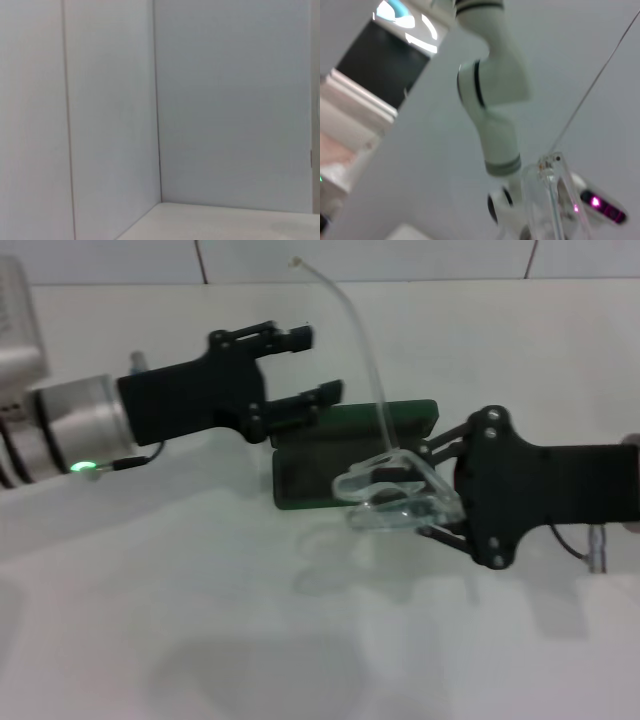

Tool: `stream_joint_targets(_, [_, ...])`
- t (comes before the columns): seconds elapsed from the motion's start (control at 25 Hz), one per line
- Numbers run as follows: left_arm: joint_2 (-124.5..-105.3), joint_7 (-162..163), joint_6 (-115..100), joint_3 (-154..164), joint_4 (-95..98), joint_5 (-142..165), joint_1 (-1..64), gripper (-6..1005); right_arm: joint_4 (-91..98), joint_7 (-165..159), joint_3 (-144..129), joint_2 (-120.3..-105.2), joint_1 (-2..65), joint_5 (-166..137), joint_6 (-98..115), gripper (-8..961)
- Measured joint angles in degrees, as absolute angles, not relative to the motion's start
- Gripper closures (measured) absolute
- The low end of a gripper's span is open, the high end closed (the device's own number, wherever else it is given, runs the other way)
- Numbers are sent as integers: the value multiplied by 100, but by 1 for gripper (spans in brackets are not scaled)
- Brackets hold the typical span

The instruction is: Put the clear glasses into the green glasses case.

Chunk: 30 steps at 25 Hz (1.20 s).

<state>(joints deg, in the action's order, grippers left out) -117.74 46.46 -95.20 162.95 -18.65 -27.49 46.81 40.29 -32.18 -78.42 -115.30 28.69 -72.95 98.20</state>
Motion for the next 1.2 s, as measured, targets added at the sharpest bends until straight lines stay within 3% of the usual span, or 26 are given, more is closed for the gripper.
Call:
stream_joint_targets(0.16, [-11947,4122,-9467,16295,-1779,-2788,4833,297,3632,-4001,-7895,-11556,3324,-7304,9880,835])
stream_joint_targets(0.4, [-11959,3569,-9478,16294,-1420,-3242,4821,299,2866,-4769,-7947,-11550,3973,-7361,9726,835])
stream_joint_targets(1.2, [-11949,2593,-9940,16283,-860,-4006,4333,299,2699,-5219,-7823,-11530,3898,-7443,9097,834])
